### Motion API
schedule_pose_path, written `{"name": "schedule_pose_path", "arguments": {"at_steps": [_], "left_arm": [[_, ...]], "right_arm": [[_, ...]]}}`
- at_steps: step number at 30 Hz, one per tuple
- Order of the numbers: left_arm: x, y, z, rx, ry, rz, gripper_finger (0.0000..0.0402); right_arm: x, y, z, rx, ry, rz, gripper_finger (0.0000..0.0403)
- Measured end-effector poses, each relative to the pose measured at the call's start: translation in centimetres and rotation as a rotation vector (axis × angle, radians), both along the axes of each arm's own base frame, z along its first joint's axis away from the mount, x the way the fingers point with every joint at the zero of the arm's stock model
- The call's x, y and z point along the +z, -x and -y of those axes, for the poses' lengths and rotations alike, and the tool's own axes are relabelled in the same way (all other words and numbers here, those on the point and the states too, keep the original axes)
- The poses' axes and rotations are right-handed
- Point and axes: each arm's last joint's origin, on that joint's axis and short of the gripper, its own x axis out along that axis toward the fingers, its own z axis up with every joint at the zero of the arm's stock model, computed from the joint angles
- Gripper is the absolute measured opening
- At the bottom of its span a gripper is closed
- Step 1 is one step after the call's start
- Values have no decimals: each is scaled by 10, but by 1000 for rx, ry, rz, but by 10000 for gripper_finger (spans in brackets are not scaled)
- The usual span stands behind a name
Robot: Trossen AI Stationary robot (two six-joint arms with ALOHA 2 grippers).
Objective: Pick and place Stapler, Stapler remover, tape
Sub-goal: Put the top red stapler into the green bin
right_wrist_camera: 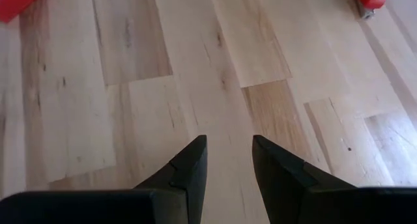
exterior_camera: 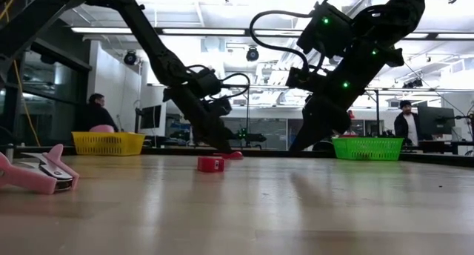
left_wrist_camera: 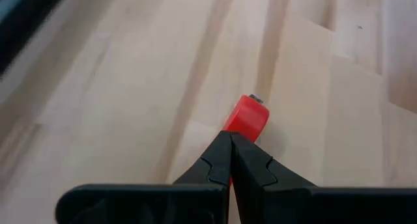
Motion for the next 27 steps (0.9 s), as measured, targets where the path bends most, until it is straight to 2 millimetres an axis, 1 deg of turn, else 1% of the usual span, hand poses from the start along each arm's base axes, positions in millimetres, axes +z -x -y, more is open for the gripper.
{"name": "schedule_pose_path", "arguments": {"at_steps": [5, 11, 19, 22, 27], "left_arm": [[-1, -5, 11, -62, -11, -26, 0], [0, -8, 23, -65, -65, -109, 0], [1, -8, 26, -98, -98, -135, 0], [5, -8, 27, -125, -93, -106, 0], [14, -7, 37, -163, -119, -132, 0]], "right_arm": [[0, 0, 0, 14, -6, -2, 114], [1, -2, 0, 36, 13, 15, 114], [6, -7, 0, 75, 51, 67, 114], [7, -7, 0, 74, 54, 76, 114], [7, -7, 0, 74, 55, 77, 114]]}}
